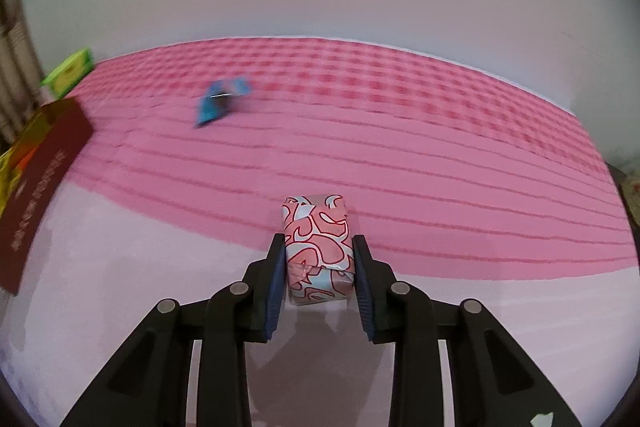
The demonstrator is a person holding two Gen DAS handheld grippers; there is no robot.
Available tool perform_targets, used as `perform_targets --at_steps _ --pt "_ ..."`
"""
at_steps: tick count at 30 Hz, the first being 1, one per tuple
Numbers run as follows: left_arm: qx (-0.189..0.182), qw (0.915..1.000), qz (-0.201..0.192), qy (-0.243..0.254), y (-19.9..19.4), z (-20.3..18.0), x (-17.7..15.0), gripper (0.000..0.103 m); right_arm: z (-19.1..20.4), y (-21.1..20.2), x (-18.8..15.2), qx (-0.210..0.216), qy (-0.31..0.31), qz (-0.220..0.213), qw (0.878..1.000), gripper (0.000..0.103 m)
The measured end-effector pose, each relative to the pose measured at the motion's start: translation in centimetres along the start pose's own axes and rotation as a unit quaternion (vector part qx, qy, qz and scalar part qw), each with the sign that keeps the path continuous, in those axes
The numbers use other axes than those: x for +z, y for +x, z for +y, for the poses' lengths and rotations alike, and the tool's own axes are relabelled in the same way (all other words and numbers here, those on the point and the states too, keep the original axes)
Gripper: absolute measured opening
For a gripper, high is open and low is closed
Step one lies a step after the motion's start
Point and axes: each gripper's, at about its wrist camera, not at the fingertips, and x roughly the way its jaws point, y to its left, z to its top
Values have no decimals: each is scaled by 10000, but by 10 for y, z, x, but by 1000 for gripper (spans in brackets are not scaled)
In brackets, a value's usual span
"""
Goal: Organize snacks
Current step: 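Move the right tool to the pink patterned candy and grasp it, then grasp the blue wrapped candy with the left tool while the right tool holds the pink candy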
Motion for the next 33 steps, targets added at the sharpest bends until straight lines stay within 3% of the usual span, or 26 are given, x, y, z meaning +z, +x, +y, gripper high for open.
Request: perform_targets --at_steps 12,25,33 --pt "-852 9928 -190 818 26 -110 49 84 -81 10 5 -357 382 -14 9986 28" --pt "-1797 9771 67 1140 92 -177 99 84 -88 15 4 -301 422 -135 9986 28" --pt "-2052 9696 134 1329 120 -196 117 84 -87 16 4 -335 407 -131 9985 28"
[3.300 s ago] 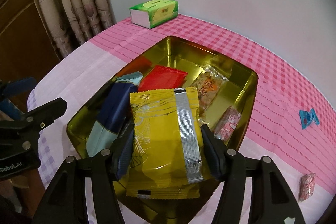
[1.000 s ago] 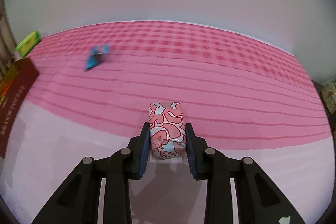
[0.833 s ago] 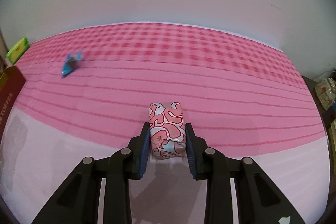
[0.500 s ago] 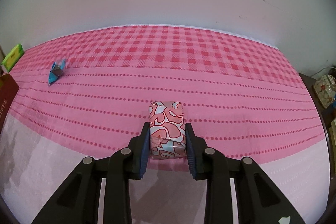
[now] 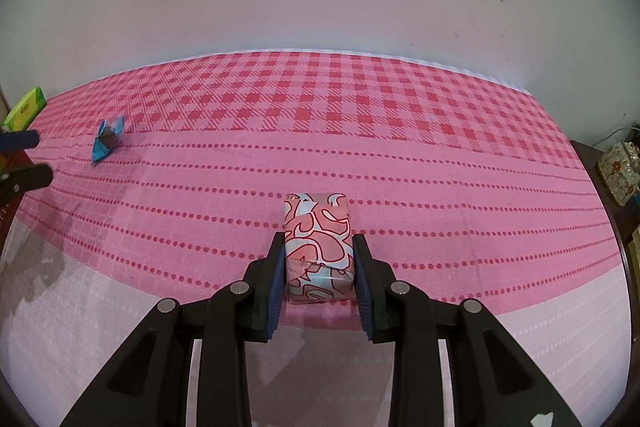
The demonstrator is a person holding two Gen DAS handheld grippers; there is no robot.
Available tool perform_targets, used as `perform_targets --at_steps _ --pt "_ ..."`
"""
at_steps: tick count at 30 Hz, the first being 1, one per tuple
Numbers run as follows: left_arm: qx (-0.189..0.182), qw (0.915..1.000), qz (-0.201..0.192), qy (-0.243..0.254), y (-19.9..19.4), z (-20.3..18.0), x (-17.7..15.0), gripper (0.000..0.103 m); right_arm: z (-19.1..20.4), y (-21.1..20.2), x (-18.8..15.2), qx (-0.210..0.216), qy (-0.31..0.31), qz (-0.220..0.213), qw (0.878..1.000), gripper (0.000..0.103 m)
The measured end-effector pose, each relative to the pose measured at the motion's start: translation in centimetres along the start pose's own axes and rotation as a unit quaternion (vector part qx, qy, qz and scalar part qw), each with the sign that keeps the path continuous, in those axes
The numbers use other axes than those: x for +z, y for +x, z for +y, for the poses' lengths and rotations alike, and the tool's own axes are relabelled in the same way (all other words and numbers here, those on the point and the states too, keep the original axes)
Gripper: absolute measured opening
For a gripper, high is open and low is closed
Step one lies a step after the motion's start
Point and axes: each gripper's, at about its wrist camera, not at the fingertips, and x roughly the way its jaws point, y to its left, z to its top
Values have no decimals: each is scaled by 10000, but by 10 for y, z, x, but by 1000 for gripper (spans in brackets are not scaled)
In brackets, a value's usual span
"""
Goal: Organize snacks
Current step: 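Grasp the blue wrapped candy with the left tool while the right tool holds the pink candy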
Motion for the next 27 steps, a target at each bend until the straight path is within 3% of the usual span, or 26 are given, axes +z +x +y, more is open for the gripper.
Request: perform_targets --at_steps 11,27 --pt "-383 9988 86 308 23 -3 14 84 0 0 0 12 4 -1 10000 29" --pt "-255 9993 42 280 55 6 27 81 -1 0 0 12 8 -4 10000 29"
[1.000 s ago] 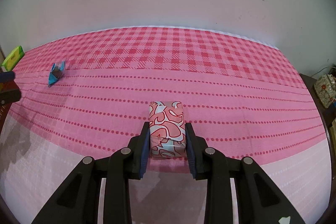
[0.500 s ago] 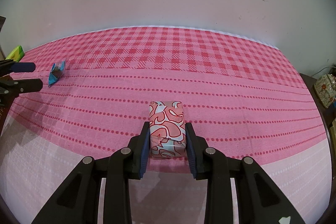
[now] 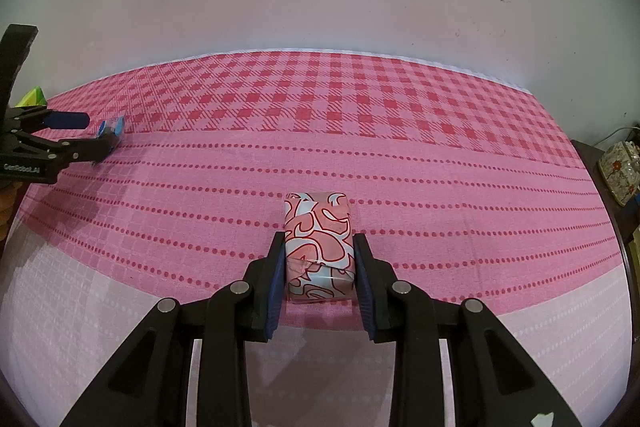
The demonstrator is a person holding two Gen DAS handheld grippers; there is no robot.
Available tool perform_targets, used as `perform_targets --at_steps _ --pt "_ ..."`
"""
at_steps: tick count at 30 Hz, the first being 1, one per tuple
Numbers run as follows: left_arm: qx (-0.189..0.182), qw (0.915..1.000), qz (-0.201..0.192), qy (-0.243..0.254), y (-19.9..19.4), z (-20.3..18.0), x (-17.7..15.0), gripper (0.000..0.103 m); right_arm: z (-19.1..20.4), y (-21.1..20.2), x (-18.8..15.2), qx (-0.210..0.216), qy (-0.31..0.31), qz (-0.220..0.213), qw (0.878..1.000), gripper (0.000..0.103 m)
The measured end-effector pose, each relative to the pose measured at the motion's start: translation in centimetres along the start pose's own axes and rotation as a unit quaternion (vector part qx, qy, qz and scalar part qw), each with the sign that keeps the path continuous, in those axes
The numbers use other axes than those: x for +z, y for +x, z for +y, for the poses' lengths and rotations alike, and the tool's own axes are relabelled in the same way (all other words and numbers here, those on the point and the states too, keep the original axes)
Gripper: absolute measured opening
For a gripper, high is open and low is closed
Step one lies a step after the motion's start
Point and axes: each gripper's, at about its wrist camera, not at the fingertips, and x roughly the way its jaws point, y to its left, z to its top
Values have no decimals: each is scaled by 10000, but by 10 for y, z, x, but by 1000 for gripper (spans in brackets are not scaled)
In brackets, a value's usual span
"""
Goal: Organize snacks
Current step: 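Grasp the blue wrapped candy with the left tool while the right tool holds the pink candy, then carry the blue candy into the tin and open the left tool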
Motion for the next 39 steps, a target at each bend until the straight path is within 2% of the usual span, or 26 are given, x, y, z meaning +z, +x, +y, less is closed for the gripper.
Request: perform_targets --at_steps 1,4,9,13,19,24,29,31,39 --pt "-2 10000 4 4 2 0 1 80 0 0 0 -2 -2 0 10000 29" --pt "-58 9999 86 -20 8 -1 2 65 0 0 0 -1 0 0 10000 29" --pt "-95 9998 108 -99 11 1 2 52 0 0 0 3 3 -1 10000 29" --pt "137 9999 84 -35 11 -2 4 32 0 0 0 2 2 -1 10000 29" --pt "308 9994 131 57 8 -6 0 31 0 0 0 1 1 -3 10000 29" --pt "361 9992 117 -83 -3 -4 -3 30 0 0 0 3 4 -4 10000 29" --pt "480 9987 30 -159 -35 -4 -8 30 0 0 0 4 5 -5 10000 29" --pt "639 9978 14 -185 -49 -4 -12 30 0 0 0 3 4 -5 10000 29" --pt "978 9939 159 -475 -110 -10 -38 30 -1 -1 0 10 11 -5 10000 29"
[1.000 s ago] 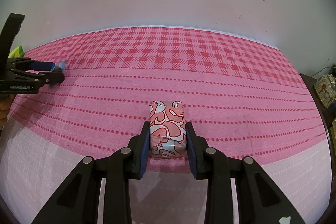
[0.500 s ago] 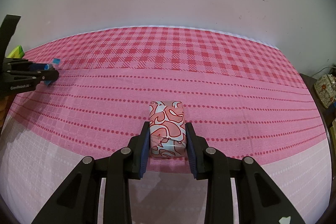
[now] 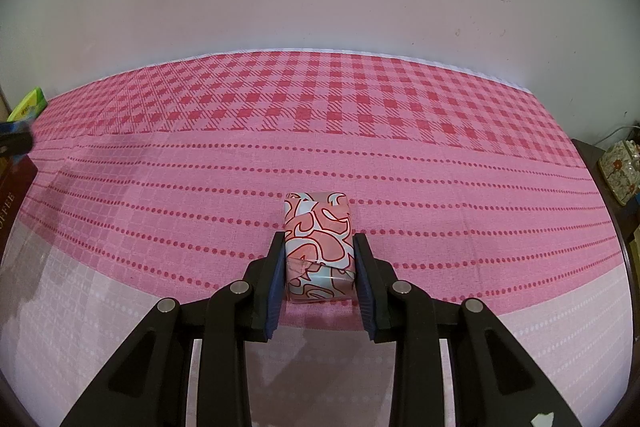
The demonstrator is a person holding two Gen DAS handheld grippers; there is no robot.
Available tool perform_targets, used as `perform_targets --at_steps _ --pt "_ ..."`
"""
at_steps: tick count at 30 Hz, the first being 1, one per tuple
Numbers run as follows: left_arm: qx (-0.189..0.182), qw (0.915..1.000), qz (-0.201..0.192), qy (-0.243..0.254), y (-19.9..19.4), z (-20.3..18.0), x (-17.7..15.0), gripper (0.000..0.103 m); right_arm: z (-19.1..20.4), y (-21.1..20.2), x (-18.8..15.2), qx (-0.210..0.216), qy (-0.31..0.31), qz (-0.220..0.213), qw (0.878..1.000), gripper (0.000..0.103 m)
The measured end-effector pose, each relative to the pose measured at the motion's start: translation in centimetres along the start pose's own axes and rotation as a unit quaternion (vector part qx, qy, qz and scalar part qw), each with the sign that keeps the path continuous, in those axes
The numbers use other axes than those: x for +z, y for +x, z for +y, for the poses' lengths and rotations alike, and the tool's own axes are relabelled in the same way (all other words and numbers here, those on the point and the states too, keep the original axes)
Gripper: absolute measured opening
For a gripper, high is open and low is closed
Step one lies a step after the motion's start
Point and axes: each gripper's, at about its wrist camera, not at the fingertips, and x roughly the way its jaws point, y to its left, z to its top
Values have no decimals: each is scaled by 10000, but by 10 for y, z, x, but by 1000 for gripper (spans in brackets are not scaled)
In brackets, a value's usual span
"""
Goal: Organize snacks
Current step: 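Carry the blue candy into the tin and open the left tool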
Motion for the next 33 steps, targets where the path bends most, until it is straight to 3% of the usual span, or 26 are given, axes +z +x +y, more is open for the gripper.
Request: perform_targets --at_steps 6,16,25,33 --pt "72 9993 -100 -340 -47 14 -23 30 0 0 0 0 1 -2 10000 29" --pt "582 9932 -132 -1002 -102 86 -69 30 -1 0 0 5 5 -3 10000 29" --pt "1091 9803 163 -1637 -101 153 -113 30 -1 0 -1 0 6 -5 10000 29" --pt "1093 9737 386 -1964 -79 185 -138 30 -1 0 -1 -35 -2 -3 10000 30"
